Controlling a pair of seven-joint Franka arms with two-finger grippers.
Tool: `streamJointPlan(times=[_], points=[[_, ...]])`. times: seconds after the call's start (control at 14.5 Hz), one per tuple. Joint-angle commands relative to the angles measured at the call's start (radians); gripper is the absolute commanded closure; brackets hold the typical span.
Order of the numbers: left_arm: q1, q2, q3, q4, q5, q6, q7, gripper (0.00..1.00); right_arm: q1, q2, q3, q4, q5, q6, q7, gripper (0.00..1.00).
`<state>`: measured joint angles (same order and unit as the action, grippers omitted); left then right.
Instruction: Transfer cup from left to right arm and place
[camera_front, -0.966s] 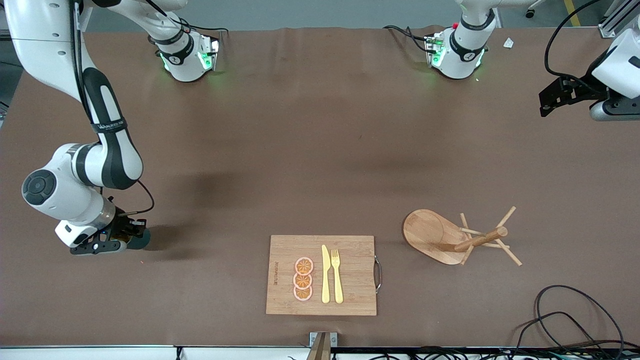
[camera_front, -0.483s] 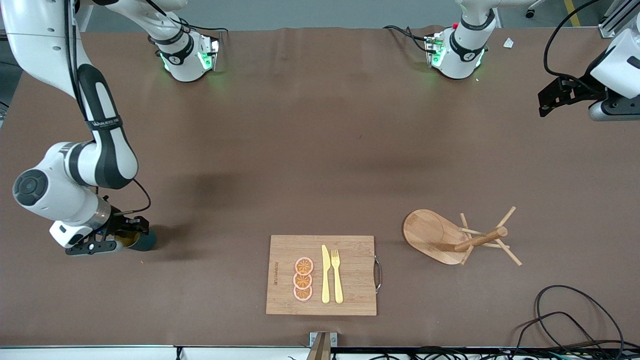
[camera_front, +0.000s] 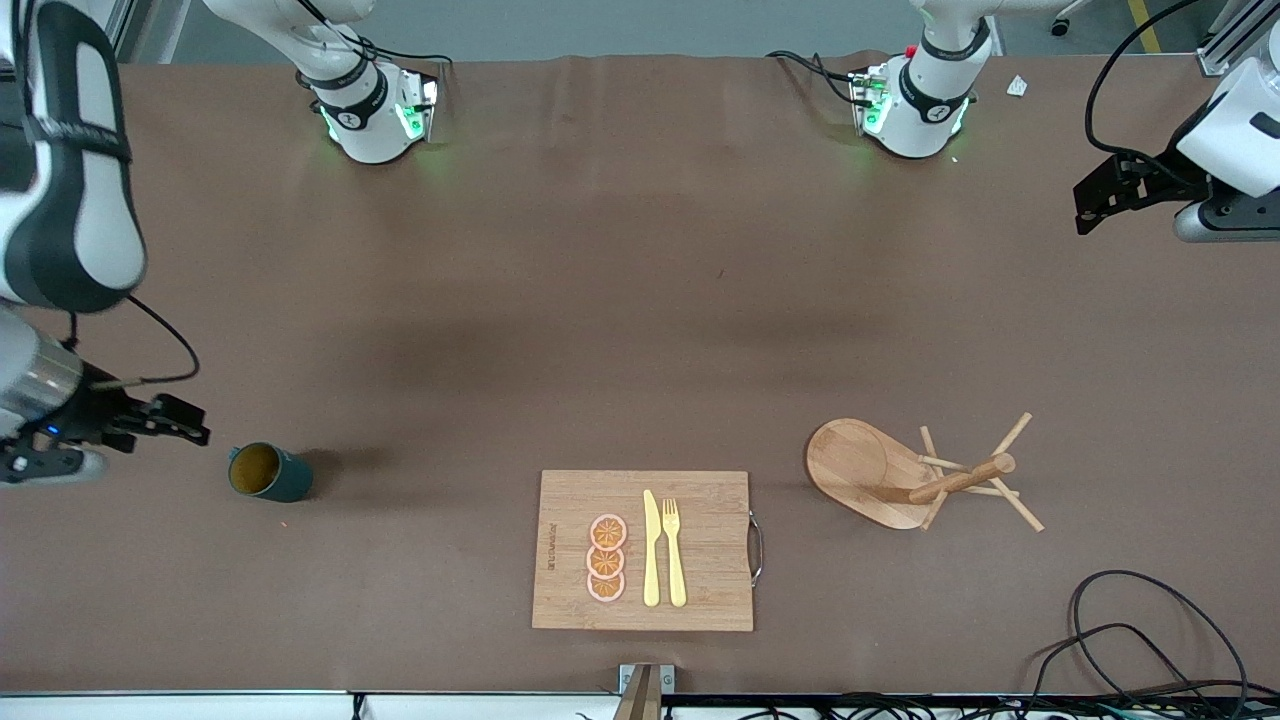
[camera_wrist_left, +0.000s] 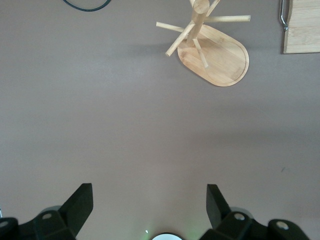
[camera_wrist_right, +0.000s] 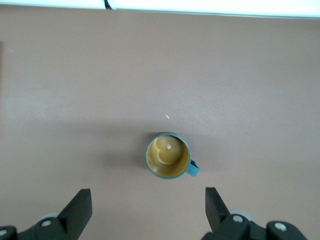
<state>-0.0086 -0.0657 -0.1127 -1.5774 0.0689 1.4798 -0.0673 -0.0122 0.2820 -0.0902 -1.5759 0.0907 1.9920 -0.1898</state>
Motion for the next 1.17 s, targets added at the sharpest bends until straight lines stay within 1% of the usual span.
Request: streamJointPlan(times=[0.0, 0.07, 0.14, 0.21, 0.34, 0.48, 0.69, 0.83, 0.9, 1.1], points=[[0.001, -0.005, -0.002, -0.001, -0.014, 0.008, -0.002, 0.0, -0.009, -0.111, 0.017, -0.006, -0.02, -0.105, 0.128, 0.0], [0.001, -0.005, -0.004, -0.001, -0.014, 0.007, 0.007, 0.0, -0.009, -0.145, 0.017, 0.0, -0.031, -0.154, 0.2, 0.0], [0.001, -0.005, -0.002, -0.001, -0.014, 0.004, 0.01, 0.0, -0.008, -0.188, 0.023, 0.005, -0.061, -0.18, 0.243, 0.0], [0.001, -0.005, -0.002, -0.001, -0.014, 0.001, 0.014, 0.0, -0.006, -0.226, 0.027, 0.005, -0.072, -0.209, 0.254, 0.0], [0.004, -0.005, -0.002, -0.001, -0.014, -0.006, 0.015, 0.0, -0.005, -0.274, 0.027, -0.001, -0.072, -0.252, 0.257, 0.0], [0.002, -0.003, -0.002, -0.001, -0.014, -0.007, 0.014, 0.0, -0.005, -0.322, 0.026, -0.027, -0.072, -0.254, 0.257, 0.0], [-0.002, 0.007, -0.004, 0.001, -0.008, -0.007, 0.012, 0.0, -0.011, -0.389, 0.024, -0.102, -0.072, -0.231, 0.262, 0.0], [-0.005, 0.007, -0.004, 0.002, -0.006, -0.007, 0.011, 0.0, -0.018, -0.421, 0.021, -0.165, -0.074, -0.187, 0.262, 0.0], [-0.005, 0.007, -0.004, 0.002, -0.006, -0.007, 0.011, 0.0, -0.023, -0.434, 0.021, -0.188, -0.074, -0.168, 0.26, 0.0], [-0.005, 0.02, -0.005, 0.004, -0.005, -0.007, 0.009, 0.0, -0.023, -0.431, 0.023, -0.185, -0.077, -0.188, 0.253, 0.0]])
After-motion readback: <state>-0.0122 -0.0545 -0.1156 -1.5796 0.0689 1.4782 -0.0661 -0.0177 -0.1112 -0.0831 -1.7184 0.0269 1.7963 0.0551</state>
